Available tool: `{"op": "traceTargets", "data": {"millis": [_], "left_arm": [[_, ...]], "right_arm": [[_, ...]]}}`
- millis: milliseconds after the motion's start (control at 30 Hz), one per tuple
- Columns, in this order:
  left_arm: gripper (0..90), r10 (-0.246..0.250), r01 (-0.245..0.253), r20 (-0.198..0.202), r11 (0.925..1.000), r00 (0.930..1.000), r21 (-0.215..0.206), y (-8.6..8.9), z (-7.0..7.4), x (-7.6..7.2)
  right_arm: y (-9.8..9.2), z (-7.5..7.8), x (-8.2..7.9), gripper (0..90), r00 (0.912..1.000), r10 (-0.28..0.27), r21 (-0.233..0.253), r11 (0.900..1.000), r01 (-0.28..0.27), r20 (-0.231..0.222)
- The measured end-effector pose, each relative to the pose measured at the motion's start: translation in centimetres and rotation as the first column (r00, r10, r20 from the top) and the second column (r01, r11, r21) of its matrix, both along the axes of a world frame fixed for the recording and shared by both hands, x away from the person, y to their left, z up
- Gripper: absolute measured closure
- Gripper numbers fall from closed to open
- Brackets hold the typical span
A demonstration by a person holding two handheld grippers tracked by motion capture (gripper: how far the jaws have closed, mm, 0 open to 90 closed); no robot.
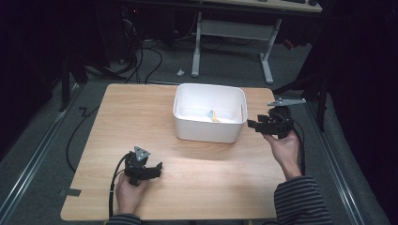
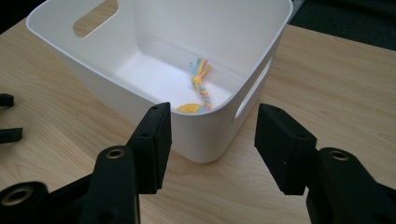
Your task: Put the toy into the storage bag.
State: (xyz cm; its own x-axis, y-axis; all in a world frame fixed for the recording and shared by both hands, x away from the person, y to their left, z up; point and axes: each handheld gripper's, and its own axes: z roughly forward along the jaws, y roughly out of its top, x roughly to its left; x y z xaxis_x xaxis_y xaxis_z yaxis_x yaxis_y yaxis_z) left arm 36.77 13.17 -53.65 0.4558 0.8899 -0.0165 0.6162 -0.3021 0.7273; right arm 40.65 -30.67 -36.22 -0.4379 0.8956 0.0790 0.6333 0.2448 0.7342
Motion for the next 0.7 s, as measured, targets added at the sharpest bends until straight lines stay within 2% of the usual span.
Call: {"op": "traceTargets", "data": {"millis": [133,200,267,333,433,533,600,633,700], "left_arm": [[15.0,0.001,-0.001,0.001,1.0000,1.0000,0.000,0.0,0.0,0.0],[14.9,0.001,-0.001,0.001,1.0000,1.0000,0.000,0.0,0.0,0.0],[15.0,0.000,0.000,0.000,1.0000,1.0000,0.000,0.0,0.0,0.0],[15.0,0.000,0.000,0.000,1.0000,1.0000,0.000,0.0,0.0,0.0],[15.0,0.001,-0.001,0.002,1.0000,1.0000,0.000,0.0,0.0,0.0],[15.0,0.001,-0.001,0.001,1.0000,1.0000,0.000,0.0,0.0,0.0],[15.0,0.001,-0.001,0.001,1.0000,1.0000,0.000,0.0,0.0,0.0],[15.0,0.000,0.000,0.000,1.0000,1.0000,0.000,0.0,0.0,0.0],[15.0,0.001,-0.001,0.001,1.0000,1.0000,0.000,0.0,0.0,0.0]], "right_arm": [[-0.7,-0.4,-1.0,45.9,0.9999,-0.003,0.006,1.000,0.003,-0.011],[-1.0,-0.4,-2.0,45.9,0.9999,0.014,0.039,0.999,-0.014,-0.006],[-1.1,-0.5,-2.4,45.9,0.9998,0.020,0.057,0.998,-0.020,-0.001],[-1.2,-0.8,-3.4,45.9,0.9997,0.021,0.043,0.999,-0.021,0.010],[-1.6,-1.1,-3.9,45.9,0.9998,0.018,0.052,0.999,-0.018,0.011],[-1.8,-1.1,-4.8,45.9,0.9999,0.003,0.027,1.000,-0.003,0.015],[-1.8,-1.1,-5.1,46.0,0.9996,0.008,0.025,1.000,-0.008,0.028],[-1.8,-1.1,-5.6,46.2,0.9991,0.019,0.040,0.999,-0.021,0.038],[-1.7,-1.3,-5.8,46.2,0.9992,0.019,0.035,0.999,-0.021,0.036]]}}
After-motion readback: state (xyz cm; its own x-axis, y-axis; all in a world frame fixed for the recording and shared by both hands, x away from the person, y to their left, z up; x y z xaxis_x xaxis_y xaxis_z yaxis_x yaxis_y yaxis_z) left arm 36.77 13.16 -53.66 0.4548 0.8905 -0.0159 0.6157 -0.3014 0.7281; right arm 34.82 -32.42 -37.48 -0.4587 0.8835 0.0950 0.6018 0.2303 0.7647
